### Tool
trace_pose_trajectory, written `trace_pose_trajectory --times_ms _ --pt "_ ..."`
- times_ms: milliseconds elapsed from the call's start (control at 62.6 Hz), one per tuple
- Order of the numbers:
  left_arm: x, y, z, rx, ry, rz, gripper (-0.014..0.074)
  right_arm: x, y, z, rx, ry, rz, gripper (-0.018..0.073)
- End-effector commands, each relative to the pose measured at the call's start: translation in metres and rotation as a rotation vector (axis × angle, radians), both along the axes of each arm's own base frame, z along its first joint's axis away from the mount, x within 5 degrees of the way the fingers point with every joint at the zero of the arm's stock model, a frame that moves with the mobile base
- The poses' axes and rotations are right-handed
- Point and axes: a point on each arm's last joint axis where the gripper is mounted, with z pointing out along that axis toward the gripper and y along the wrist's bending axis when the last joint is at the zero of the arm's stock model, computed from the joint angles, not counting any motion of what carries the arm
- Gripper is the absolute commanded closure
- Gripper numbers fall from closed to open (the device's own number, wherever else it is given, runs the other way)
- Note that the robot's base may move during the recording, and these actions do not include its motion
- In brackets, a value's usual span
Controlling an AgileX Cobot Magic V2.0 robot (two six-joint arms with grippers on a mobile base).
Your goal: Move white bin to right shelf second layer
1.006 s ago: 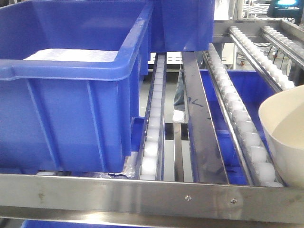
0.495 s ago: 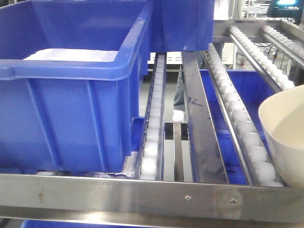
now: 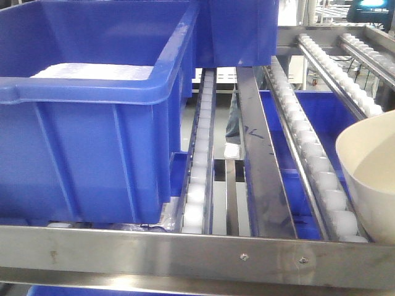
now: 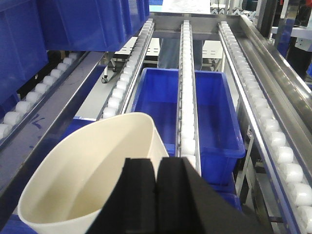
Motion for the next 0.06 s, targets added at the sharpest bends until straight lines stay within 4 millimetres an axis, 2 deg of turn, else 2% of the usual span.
trace_pose_trajectory --times_ms 0,48 --pt "-0.0004 0.0005 -0.0007 -0.015 -0.072 0.004 0.0512 -0.0011 -0.0005 0.0083 -0.011 -0.099 -0.007 0.0508" --pt "-0.0004 0.0005 -0.0007 -0.015 -0.072 0.004 0.0512 -0.0011 -0.0005 0.0083 -0.011 -0.099 -0.007 0.0508"
